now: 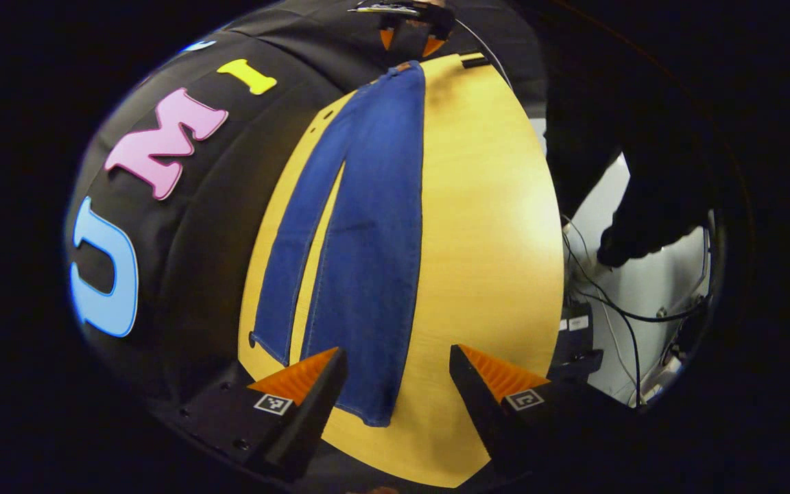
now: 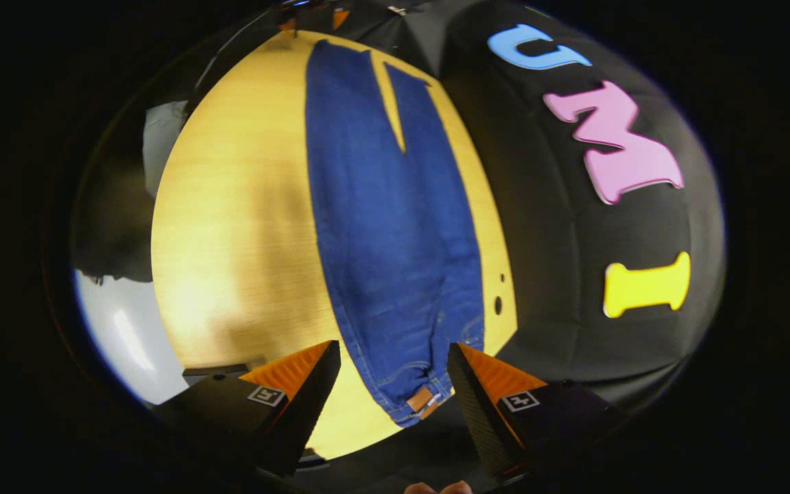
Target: Grasp the waist and the cuffs of the jeans and fold them to make the two legs overlap; first hold the waist and fold one-third of the jeans toward the cuffs, then hold the cuffs and fold the remaining one-third in the same direction to finish folding.
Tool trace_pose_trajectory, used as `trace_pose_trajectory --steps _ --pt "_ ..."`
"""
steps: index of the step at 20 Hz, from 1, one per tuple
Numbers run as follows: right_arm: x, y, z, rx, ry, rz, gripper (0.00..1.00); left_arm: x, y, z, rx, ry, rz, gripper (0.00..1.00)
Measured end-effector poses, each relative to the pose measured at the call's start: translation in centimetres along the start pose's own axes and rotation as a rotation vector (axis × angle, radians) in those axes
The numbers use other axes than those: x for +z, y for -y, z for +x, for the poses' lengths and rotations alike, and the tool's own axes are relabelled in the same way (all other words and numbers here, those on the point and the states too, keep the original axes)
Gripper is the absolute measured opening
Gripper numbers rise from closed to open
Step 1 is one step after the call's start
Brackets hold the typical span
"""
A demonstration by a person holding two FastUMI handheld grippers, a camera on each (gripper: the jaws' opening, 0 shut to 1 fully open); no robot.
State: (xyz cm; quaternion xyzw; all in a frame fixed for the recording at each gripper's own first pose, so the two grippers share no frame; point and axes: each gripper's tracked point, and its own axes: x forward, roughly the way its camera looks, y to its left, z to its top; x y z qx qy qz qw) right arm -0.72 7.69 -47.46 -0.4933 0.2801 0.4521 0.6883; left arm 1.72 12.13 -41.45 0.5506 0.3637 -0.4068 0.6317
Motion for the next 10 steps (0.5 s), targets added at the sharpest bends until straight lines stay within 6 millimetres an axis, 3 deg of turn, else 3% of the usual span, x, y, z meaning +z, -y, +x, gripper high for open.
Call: trace_pose_trajectory --steps 5,8,10 --pt "-2.2 0.3 4.5 0.112 0.000 -0.092 0.97 -2.5 -1.0 4.8 -0.115 -0.085 -0.001 0.97" --pt "-4.5 0.5 5.9 0.122 -0.004 -0.130 0.97 -1.9 -2.5 6.4 -0.106 -0.052 0.041 0.92" --pt "-6.7 -0.5 6.2 0.149 -0.033 -0.145 0.97 -1.9 -3.9 7.0 -0.075 -0.039 0.071 0.92"
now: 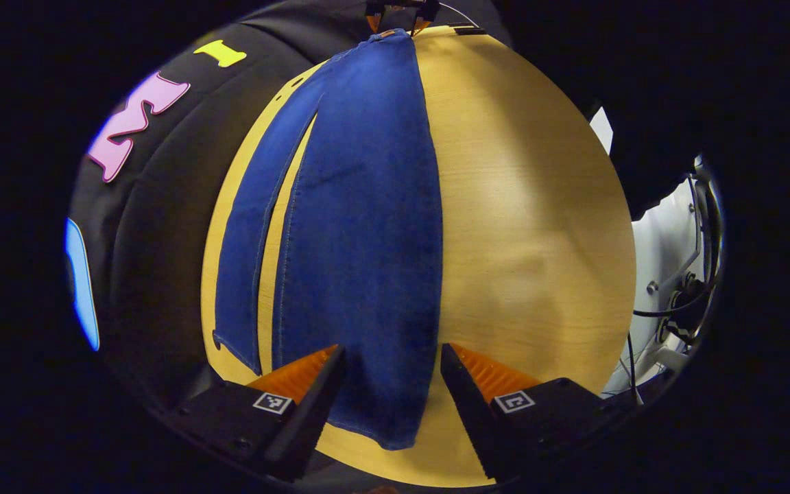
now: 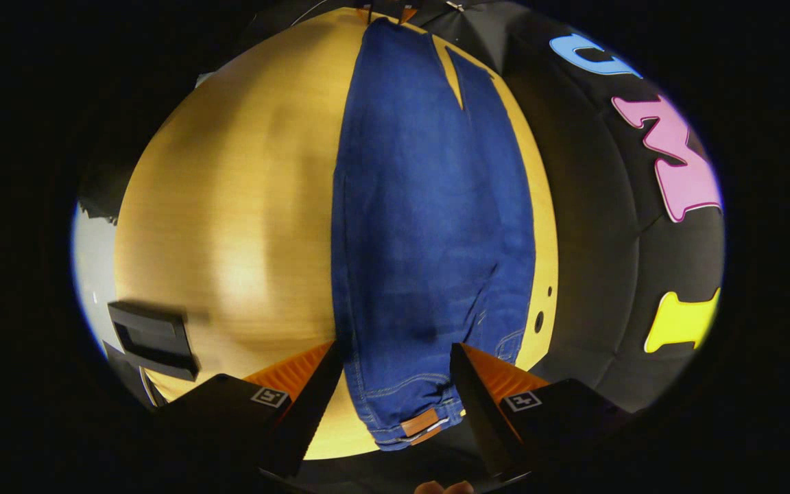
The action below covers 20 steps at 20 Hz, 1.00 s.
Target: Grasp the waist and the cuffs of the jeans and fold them to make the two legs overlap; first hold the waist and fold one-third of the jeans toward the cuffs, then hold the cuffs and fold the remaining one-third in the same direction to finish folding.
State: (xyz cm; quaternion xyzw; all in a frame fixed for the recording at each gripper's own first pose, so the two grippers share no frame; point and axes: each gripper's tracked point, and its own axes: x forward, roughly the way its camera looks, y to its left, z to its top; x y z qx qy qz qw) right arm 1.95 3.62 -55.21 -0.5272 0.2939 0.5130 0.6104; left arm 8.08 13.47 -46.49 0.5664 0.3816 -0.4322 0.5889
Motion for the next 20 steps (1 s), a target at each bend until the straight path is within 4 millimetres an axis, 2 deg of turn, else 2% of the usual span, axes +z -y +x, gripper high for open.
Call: trace_pose_trajectory --steps 2,4,8,9,10,11,12,13,14,15,16,18,20 --pt "-0.8 -0.4 0.1 -0.003 -0.016 -0.051 0.97 0.0 -0.6 0.3 0.005 0.004 -0.013 0.92" --pt "-0.6 0.1 0.6 -0.026 -0.001 -0.079 0.94 -0.2 -1.0 0.8 0.004 0.013 -0.039 0.92" --pt "0.2 1.2 1.5 -0.053 -0.014 -0.099 0.93 0.1 -1.9 1.3 0.020 -0.001 -0.029 0.91" --pt "-0.1 0.9 1.9 -0.043 -0.036 -0.068 0.91 0.3 -2.2 1.6 0.022 -0.015 -0.018 0.91" --pt "-0.3 0.6 2.2 -0.028 -0.062 -0.021 0.82 0.3 -1.9 1.9 -0.021 -0.041 -0.009 0.91" --pt "-0.3 0.1 2.3 -0.006 -0.073 0.006 0.77 0.5 -1.3 2.2 -0.071 -0.063 -0.018 0.88" --pt "-0.6 -0.7 2.4 0.026 -0.100 0.042 0.66 0.9 -0.8 2.3 -0.102 -0.067 -0.042 0.65" --pt "-0.6 -1.1 2.3 0.033 -0.113 0.069 0.46 1.2 -0.3 2.3 -0.126 -0.077 -0.078 0.54" --pt "-0.6 -1.2 2.2 0.037 -0.128 0.099 0.25 1.0 -0.2 2.3 -0.124 -0.077 -0.116 0.29" --pt "-0.6 -1.0 2.4 0.035 -0.141 0.141 0.19 0.5 -0.2 2.3 -0.121 -0.083 -0.160 0.16" --pt "-0.5 -1.2 2.2 0.055 -0.148 0.199 0.10 0.8 -0.4 2.4 -0.123 -0.077 -0.207 0.10" --pt "-0.4 -1.2 1.6 0.117 -0.148 0.385 0.10 1.3 -0.6 2.1 -0.169 -0.082 -0.354 0.06" --pt "-0.2 0.1 0.8 0.153 -0.140 0.577 0.10 1.8 -1.5 1.6 -0.219 -0.071 -0.455 0.06"
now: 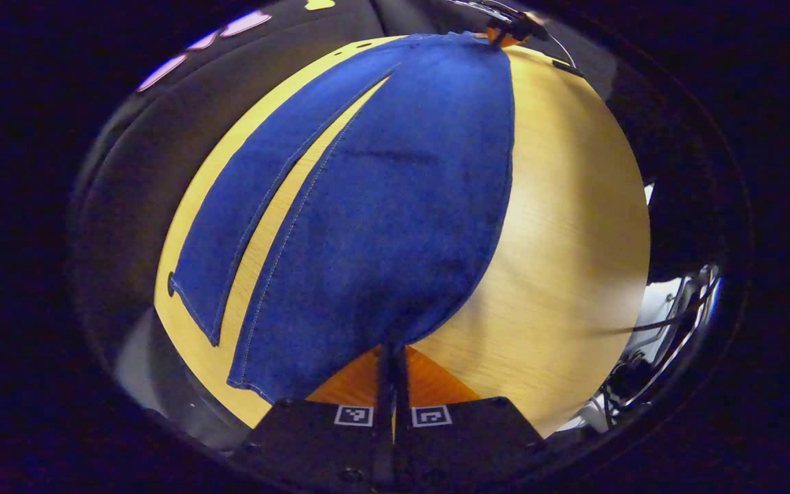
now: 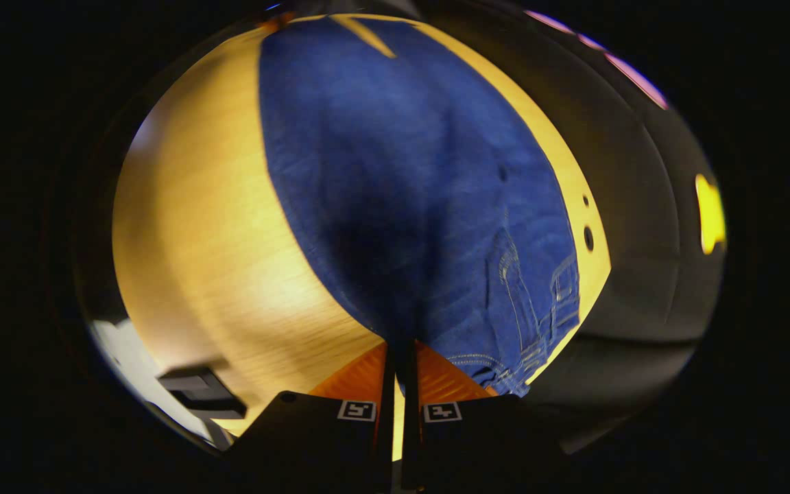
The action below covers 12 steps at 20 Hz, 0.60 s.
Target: Grasp the waist and the cuffs of the jeans and fold them to make the two legs overlap; first hold the waist and fold one-third of the jeans toward the cuffs, then hold the cuffs and fold the remaining one-third in the same direction to finish folding.
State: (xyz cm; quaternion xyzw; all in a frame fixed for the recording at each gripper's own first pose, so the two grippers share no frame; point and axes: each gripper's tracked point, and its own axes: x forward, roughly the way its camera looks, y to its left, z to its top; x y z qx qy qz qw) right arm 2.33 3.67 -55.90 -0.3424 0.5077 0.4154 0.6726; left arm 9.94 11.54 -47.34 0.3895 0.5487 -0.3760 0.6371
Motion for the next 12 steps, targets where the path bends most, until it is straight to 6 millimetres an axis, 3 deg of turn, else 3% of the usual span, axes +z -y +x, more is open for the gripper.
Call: trace_pose_trajectory --steps 2,4,7,8,9,10,12 --pt "1.6 1.6 -1.5 0.012 0.049 0.170 0.10 0.8 -0.9 -1.0 -0.057 0.013 -0.080 0.06" --pt "3.0 3.8 -2.7 0.009 0.111 0.317 0.05 2.7 -2.5 -2.3 -0.054 0.038 -0.172 0.06" --pt "5.1 6.7 -4.7 0.000 0.205 0.463 0.05 5.9 -4.7 -4.3 -0.015 0.106 -0.296 0.10" --pt "5.6 7.6 -5.3 -0.004 0.231 0.511 0.05 7.2 -5.8 -5.6 -0.011 0.124 -0.355 0.02" --pt "6.2 8.7 -5.6 -0.011 0.256 0.555 0.05 8.0 -6.9 -6.3 -0.012 0.132 -0.400 0.10" --pt "7.1 9.8 -5.9 -0.014 0.280 0.591 0.04 8.3 -8.5 -7.0 -0.008 0.137 -0.444 0.03" --pt "8.8 12.8 -6.3 -0.026 0.332 0.666 0.04 9.4 -10.7 -8.0 -0.002 0.120 -0.519 0.06"
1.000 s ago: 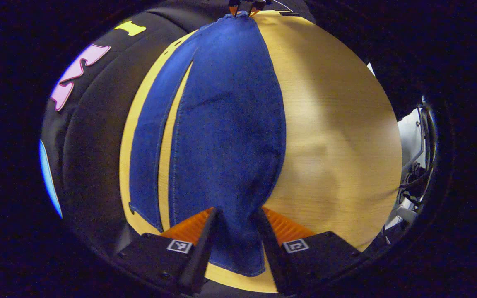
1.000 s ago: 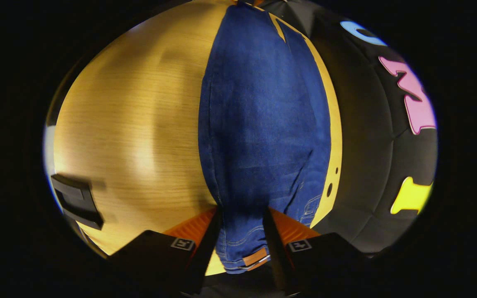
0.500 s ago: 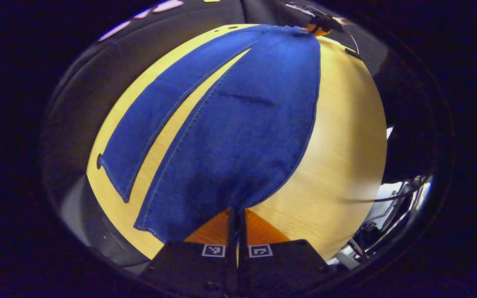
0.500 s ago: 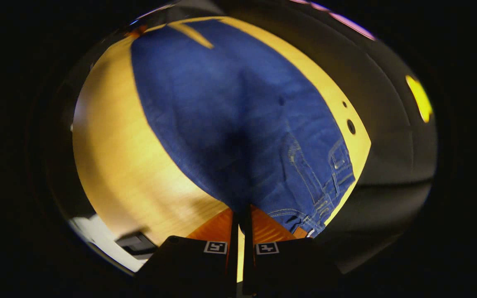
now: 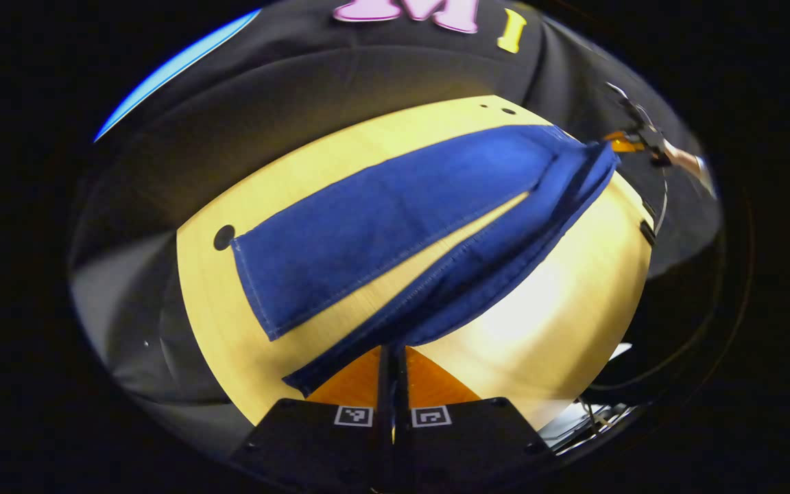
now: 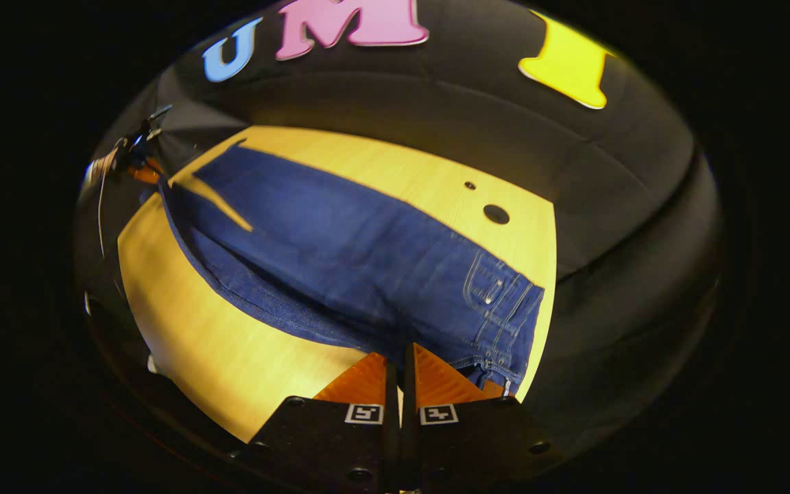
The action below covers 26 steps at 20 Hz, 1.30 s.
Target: Grasp the waist and the cuffs of the jeans and fold them to make the two legs overlap; first hold the waist and fold one-third of the jeans toward the cuffs, then hold the cuffs and fold the remaining one-third in the same direction to finish folding.
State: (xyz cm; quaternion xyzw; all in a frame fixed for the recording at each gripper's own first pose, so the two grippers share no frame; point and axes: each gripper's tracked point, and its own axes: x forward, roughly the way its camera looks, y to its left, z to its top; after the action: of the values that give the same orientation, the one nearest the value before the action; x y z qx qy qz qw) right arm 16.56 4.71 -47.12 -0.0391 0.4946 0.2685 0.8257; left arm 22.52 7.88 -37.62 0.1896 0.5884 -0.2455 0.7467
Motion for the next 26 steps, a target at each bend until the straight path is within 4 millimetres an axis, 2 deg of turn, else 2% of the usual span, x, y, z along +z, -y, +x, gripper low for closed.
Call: trace_pose_trajectory --steps 3,4,5,6,8,10,12,14,16,19,20,22,23,24,26 --pt "5.4 2.1 2.0 -0.033 0.077 0.069 0.05 4.6 -1.7 -0.9 0.038 -0.013 -0.030 0.06" --pt "6.5 2.7 3.2 -0.048 0.085 0.085 0.04 6.3 -2.2 -1.3 0.064 -0.015 -0.021 0.06" --pt "7.4 3.3 4.5 -0.063 0.084 0.090 0.04 8.2 -3.5 -0.6 0.088 -0.020 -0.007 0.06" --pt "8.1 4.1 6.2 -0.079 0.077 0.092 0.04 9.4 -5.6 1.4 0.109 -0.021 -0.002 0.06" --pt "8.8 5.2 9.3 -0.096 0.057 0.112 0.04 11.4 -8.0 3.8 0.144 -0.043 0.010 0.06" --pt "8.7 5.9 12.1 -0.102 0.032 0.174 0.04 11.7 -10.4 6.0 0.183 -0.104 0.029 0.06" --pt "7.7 7.0 14.7 -0.122 0.002 0.211 0.04 11.8 -13.8 6.8 0.312 -0.156 0.091 0.06" --pt "6.9 7.5 17.0 -0.152 -0.027 0.232 0.05 11.7 -16.6 7.1 0.418 -0.172 0.074 0.06" --pt "6.5 7.3 18.4 -0.186 -0.051 0.232 0.05 11.7 -16.1 7.4 0.403 -0.116 -0.020 0.06" --pt "7.0 6.6 19.4 -0.197 -0.055 0.223 0.02 13.3 -14.0 7.9 0.361 0.013 -0.119 0.06" --pt "7.4 6.7 19.6 -0.197 -0.034 0.240 0.15 14.0 -13.5 7.5 0.346 0.065 -0.138 0.06" --pt "9.7 5.1 18.0 -0.134 0.033 0.319 0.56 16.2 -13.1 5.5 0.339 0.210 -0.172 0.06" --pt "11.1 5.0 16.7 -0.130 0.079 0.337 0.76 17.3 -12.6 4.3 0.321 0.299 -0.197 0.06" --pt "12.1 5.7 15.3 -0.147 0.117 0.338 0.96 18.5 -11.7 3.2 0.294 0.376 -0.220 0.06" --pt "13.2 6.1 12.2 -0.165 0.165 0.347 0.95 20.4 -9.1 1.6 0.203 0.514 -0.253 0.08"
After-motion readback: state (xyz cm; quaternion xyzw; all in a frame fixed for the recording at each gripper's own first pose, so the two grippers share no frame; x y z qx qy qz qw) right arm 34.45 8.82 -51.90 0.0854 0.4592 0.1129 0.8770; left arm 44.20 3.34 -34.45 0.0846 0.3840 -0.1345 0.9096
